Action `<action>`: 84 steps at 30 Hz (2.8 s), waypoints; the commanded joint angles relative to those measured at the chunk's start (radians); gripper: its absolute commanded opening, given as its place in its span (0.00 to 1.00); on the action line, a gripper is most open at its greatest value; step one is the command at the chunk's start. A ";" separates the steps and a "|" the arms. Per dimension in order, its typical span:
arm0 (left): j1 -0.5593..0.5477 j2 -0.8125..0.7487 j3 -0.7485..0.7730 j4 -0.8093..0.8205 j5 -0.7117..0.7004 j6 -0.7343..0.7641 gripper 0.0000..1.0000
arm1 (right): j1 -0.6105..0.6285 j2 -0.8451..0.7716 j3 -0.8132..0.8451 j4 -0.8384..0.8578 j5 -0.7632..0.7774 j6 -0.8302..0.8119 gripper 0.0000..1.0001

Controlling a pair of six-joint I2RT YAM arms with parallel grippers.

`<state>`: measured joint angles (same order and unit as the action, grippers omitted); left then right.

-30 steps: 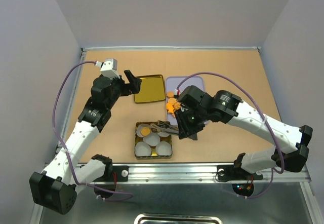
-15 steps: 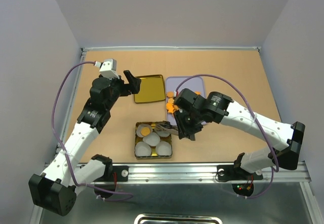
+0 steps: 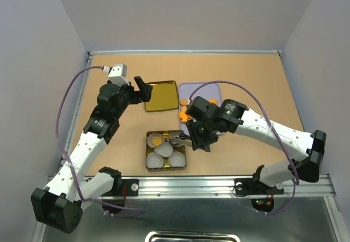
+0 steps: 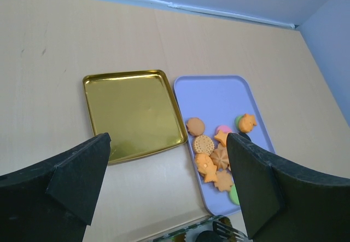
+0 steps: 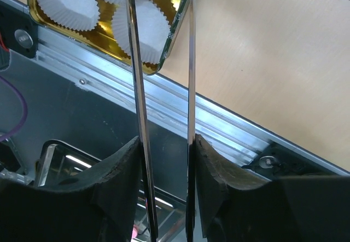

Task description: Pack the cookies

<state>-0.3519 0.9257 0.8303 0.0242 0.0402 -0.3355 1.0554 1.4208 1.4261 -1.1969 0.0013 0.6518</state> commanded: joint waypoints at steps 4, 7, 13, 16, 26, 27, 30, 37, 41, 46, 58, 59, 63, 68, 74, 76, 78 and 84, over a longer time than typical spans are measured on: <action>-0.002 -0.016 0.001 0.020 0.013 0.021 0.99 | 0.011 0.007 0.065 -0.012 0.046 0.000 0.47; -0.002 -0.014 0.003 0.020 0.015 0.023 0.99 | 0.011 0.012 0.085 -0.027 0.055 -0.003 0.48; -0.002 -0.010 0.010 0.020 0.018 0.024 0.99 | 0.011 0.021 0.198 -0.084 0.083 -0.006 0.48; -0.002 -0.007 0.016 0.020 0.021 0.026 0.99 | 0.011 0.026 0.290 -0.118 0.095 -0.006 0.48; -0.002 0.033 0.082 0.006 0.044 0.033 0.99 | 0.011 0.122 0.467 -0.191 0.272 0.029 0.49; -0.002 0.036 0.089 0.003 0.046 0.036 0.99 | 0.005 0.130 0.471 -0.193 0.317 0.037 0.50; -0.002 0.050 0.113 -0.009 0.050 0.047 0.99 | -0.035 0.159 0.488 -0.193 0.359 0.058 0.51; -0.004 0.061 0.130 -0.015 0.059 0.049 0.99 | -0.251 0.185 0.496 -0.191 0.376 0.006 0.51; -0.007 0.056 0.110 -0.007 0.072 0.039 0.99 | -0.276 0.191 0.432 -0.191 0.378 -0.030 0.51; -0.009 0.047 0.093 0.002 0.079 0.033 0.99 | -0.297 0.179 0.341 -0.191 0.407 -0.001 0.51; -0.009 0.009 0.038 0.017 0.069 0.033 0.99 | -0.362 0.207 0.277 -0.188 0.385 0.083 0.50; -0.009 0.006 0.033 0.017 0.067 0.033 0.99 | -0.365 0.211 0.275 -0.190 0.385 0.092 0.50; -0.009 -0.007 0.023 0.017 0.059 0.042 0.99 | -0.370 0.224 0.260 -0.184 0.376 0.101 0.50; -0.009 -0.022 0.009 0.017 0.050 0.049 0.99 | -0.379 0.233 0.237 -0.168 0.367 0.108 0.50; -0.009 -0.031 0.000 0.017 0.046 0.050 0.99 | -0.397 0.237 0.189 -0.129 0.335 0.111 0.50; -0.009 -0.033 -0.003 0.017 0.043 0.053 0.99 | -0.402 0.237 0.172 -0.106 0.321 0.109 0.50; -0.009 -0.036 -0.007 0.017 0.041 0.052 0.99 | -0.406 0.240 0.165 -0.083 0.310 0.106 0.50; -0.009 -0.045 -0.011 0.016 0.032 0.061 0.99 | -0.411 0.262 0.188 -0.056 0.278 0.105 0.50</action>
<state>-0.3542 0.9096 0.8265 0.0025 0.0860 -0.2958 0.6537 1.6688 1.6005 -1.3064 0.2955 0.7418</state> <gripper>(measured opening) 0.986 0.506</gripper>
